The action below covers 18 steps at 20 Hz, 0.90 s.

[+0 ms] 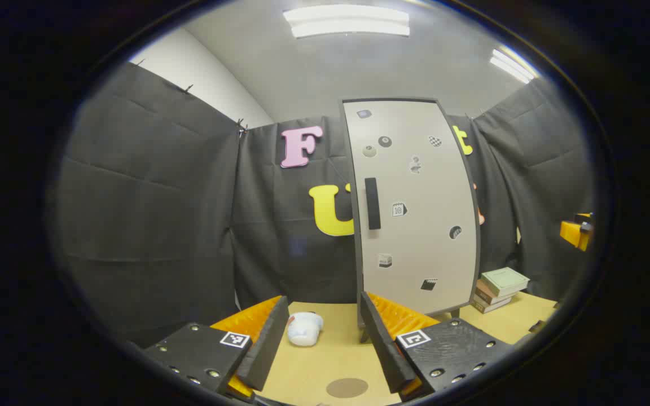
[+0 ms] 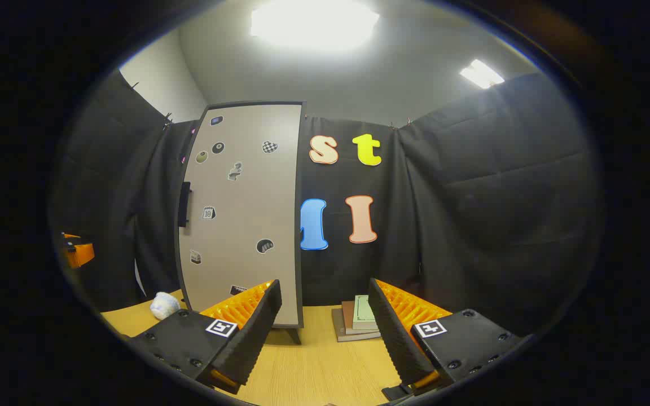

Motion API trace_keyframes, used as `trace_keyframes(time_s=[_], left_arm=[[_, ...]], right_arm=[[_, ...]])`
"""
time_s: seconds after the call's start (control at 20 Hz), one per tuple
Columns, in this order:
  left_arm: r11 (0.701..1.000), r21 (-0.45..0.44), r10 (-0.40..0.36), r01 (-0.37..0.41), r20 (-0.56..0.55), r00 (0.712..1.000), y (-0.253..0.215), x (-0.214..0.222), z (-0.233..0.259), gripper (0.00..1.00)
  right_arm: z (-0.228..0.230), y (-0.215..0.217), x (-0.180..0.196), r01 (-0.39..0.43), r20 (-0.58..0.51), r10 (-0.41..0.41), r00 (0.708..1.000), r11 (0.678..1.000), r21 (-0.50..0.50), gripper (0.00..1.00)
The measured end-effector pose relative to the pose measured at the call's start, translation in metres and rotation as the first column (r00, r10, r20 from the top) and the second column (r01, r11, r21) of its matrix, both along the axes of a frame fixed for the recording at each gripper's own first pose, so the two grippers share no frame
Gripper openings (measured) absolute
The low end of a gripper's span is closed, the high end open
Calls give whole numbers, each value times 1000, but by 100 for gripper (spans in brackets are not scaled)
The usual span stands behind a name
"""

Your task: Open the cabinet door with the right hand, grasp the bottle in the cabinet with the left hand and place it on the coaster, then close the cabinet door with the right hand.

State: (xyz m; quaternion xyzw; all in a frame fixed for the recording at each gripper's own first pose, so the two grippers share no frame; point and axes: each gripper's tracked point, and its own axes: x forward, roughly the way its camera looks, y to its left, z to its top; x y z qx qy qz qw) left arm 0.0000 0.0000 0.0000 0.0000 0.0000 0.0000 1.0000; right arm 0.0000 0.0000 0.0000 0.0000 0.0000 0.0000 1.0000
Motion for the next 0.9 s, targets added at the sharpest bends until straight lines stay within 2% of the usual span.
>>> trace_keyframes(time_s=[0.9], left_arm=[[1000,6,-15,15,4,1000,-6,0,6,77]], right_arm=[[-3,-19,6,13,-2,-13,1000,1000,7,98]])
